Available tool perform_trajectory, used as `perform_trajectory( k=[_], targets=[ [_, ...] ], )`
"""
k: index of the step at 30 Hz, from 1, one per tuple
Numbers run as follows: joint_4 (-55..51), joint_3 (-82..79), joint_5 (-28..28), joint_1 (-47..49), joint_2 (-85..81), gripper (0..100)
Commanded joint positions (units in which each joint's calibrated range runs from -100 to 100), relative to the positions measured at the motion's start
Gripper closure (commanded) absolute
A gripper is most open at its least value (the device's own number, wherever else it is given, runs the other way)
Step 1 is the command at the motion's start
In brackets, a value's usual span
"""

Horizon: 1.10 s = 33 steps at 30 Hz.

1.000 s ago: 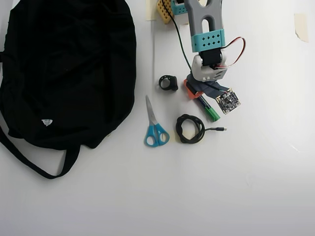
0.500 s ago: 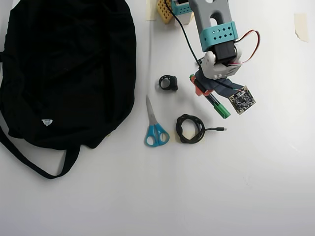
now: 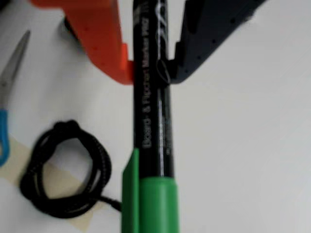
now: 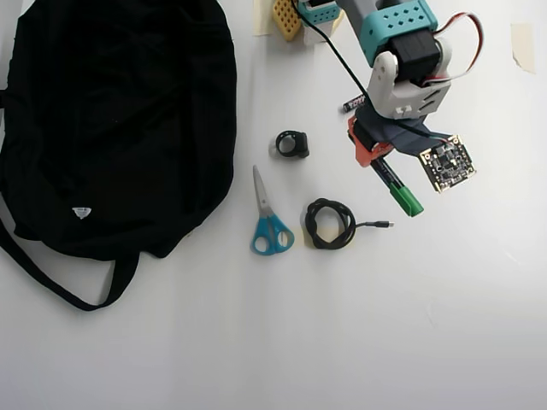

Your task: Put the green marker into the black bag

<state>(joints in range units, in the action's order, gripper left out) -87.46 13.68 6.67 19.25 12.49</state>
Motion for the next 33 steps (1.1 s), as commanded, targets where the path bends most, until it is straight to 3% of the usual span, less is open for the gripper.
perform_trajectory(
  k=[1, 9, 15, 24, 33],
  targets=[
    [-3.92, 5.64, -4.04, -1.90, -1.46, 98],
    [-5.30, 10.85, -6.09, -3.02, -3.78, 98],
    [-10.90, 8.78, -8.76, -4.59, -9.42, 98],
    [-11.07, 4.83, -9.08, -4.96, -15.15, 98],
    [-11.07, -4.07, -16.16, -5.64, -25.03, 98]
  ],
)
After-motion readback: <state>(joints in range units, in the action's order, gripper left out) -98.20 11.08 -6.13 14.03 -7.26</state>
